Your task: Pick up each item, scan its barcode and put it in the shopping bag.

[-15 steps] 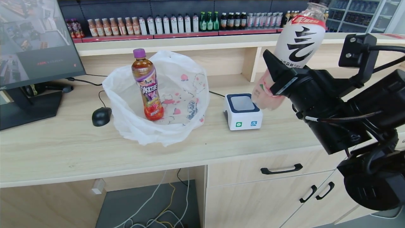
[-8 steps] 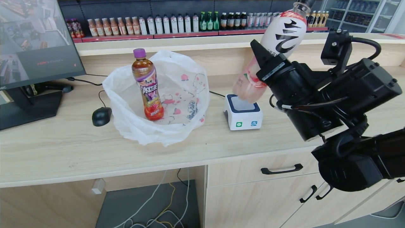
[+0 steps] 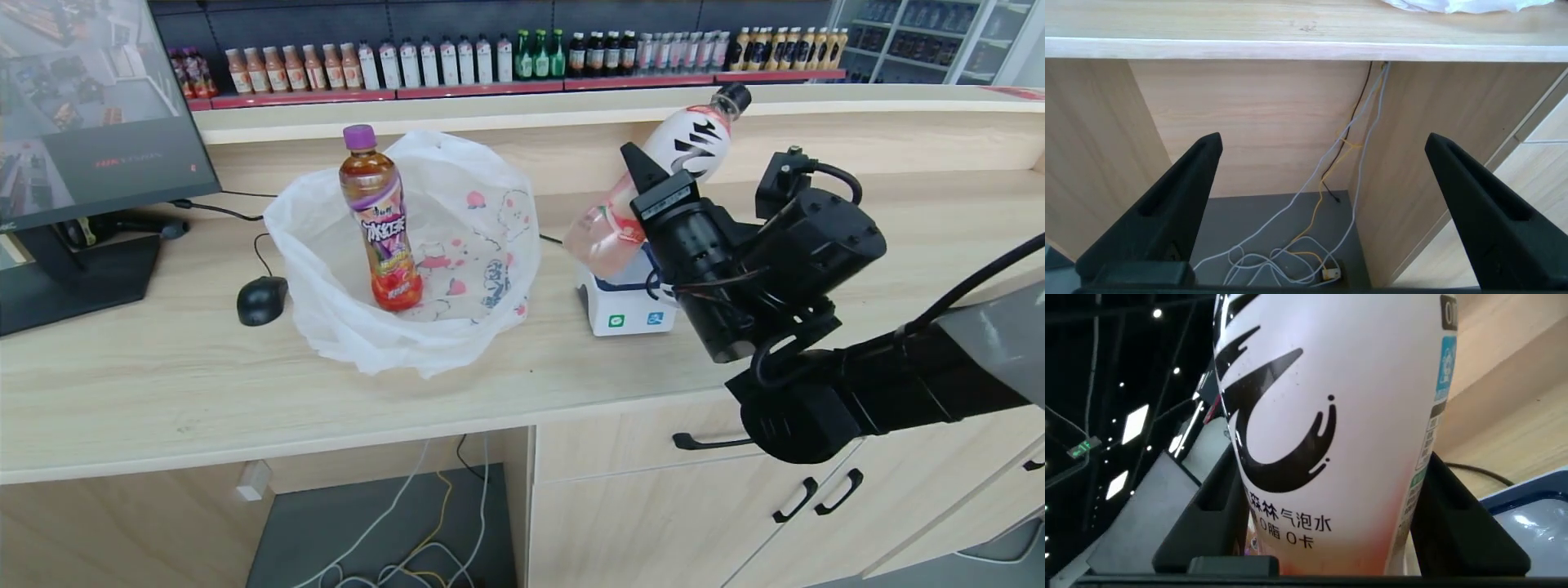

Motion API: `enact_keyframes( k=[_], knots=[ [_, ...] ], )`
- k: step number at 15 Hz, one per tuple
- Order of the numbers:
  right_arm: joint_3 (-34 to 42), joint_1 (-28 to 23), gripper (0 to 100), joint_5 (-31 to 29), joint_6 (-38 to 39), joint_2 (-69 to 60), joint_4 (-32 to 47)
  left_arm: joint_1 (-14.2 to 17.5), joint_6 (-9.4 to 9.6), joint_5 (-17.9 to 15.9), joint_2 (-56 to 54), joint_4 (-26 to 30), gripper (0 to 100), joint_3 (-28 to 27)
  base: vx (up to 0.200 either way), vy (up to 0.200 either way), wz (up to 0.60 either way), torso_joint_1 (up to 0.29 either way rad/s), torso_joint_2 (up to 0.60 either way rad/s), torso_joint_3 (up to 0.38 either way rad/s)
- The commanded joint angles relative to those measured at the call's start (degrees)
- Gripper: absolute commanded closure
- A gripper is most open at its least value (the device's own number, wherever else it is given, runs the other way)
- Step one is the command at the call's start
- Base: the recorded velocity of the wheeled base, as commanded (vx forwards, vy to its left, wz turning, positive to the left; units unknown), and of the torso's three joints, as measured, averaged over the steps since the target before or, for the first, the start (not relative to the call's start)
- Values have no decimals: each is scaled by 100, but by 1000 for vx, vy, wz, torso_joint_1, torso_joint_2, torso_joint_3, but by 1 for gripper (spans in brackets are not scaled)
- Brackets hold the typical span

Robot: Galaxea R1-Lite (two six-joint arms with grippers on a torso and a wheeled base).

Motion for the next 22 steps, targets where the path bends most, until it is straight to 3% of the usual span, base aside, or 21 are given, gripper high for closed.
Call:
enact_keyframes(
  k=[1,7,22],
  knots=[
    [-119,-73,100,-19,205,235,14,-4,-1,1,-2,-1,0,0,0,0,0,0,0,0],
    [-224,-302,100,-19,1119,270,225,-4,-1,1,-2,-1,0,0,0,0,0,0,0,0],
    [-242,-425,100,-19,1303,455,225,-4,-1,1,-2,-1,0,0,0,0,0,0,0,0]
  ],
)
